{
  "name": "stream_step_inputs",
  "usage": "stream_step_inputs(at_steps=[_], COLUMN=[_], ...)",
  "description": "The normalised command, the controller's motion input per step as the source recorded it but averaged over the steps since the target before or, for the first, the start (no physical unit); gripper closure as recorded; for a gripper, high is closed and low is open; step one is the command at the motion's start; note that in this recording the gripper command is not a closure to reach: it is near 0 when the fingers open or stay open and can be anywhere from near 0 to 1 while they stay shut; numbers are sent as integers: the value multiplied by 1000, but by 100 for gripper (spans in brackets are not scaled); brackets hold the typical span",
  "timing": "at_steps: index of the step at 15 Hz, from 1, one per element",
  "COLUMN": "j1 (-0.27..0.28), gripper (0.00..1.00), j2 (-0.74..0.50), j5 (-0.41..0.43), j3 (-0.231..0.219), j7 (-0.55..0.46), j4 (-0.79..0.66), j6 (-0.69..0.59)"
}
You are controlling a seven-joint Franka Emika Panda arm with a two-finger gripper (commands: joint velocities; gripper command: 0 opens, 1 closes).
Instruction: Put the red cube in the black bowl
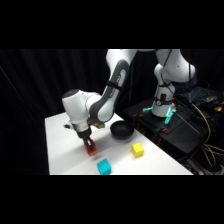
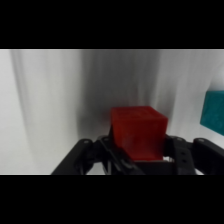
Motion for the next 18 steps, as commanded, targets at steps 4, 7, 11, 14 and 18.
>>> stream_step_inputs(at_steps=[4,7,11,14,18], j1=[24,-4,4,44,14], gripper=[100,100,100,100,100], j2=[-594,-718,-793,-742,-531], j5=[-26,27,86,57,93], j3=[-32,-14,-1,-26,-56], j7=[52,19,37,86,18], j4=[-374,-566,-727,-782,-686], j6=[-200,-129,-37,114,255])
